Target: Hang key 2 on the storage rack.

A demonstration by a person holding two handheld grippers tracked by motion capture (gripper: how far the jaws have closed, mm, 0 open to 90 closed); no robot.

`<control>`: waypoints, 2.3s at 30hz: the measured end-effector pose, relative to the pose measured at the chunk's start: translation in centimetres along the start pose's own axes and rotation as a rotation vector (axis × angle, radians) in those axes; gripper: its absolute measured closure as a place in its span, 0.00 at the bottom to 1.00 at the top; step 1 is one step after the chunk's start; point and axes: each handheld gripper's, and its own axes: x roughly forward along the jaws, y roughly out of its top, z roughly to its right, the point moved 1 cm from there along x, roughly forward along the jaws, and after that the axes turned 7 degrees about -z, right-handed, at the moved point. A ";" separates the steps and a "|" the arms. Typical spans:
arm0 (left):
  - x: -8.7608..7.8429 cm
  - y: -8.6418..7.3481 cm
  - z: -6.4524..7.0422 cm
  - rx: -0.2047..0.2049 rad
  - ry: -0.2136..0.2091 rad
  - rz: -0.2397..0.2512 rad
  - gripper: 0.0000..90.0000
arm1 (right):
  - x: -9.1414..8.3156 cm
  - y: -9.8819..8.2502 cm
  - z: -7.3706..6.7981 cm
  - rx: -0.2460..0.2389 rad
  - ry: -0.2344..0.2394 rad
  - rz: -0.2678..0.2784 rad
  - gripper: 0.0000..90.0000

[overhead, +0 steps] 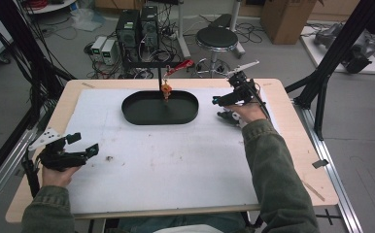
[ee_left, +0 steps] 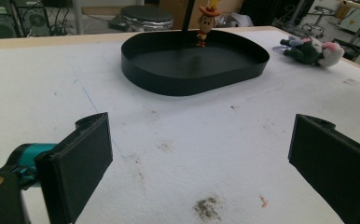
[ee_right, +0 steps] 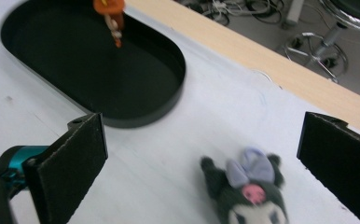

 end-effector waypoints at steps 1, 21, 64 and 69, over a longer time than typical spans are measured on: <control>0.0 0.0 0.0 -0.001 0.000 0.001 0.07 | -0.1 -0.1 0.2 0.000 -0.006 -0.004 0.01; 0.1 0.0 0.1 0.004 -0.002 -0.011 0.07 | 0.9 -4.8 4.8 0.057 -0.087 -0.117 0.01; 0.3 -0.2 0.3 0.010 0.001 -0.032 0.07 | 5.0 -8.6 5.7 0.159 0.073 -0.320 0.52; 0.3 -0.2 0.3 0.007 -0.004 -0.030 0.07 | 3.6 -8.3 5.5 0.162 0.120 -0.269 0.54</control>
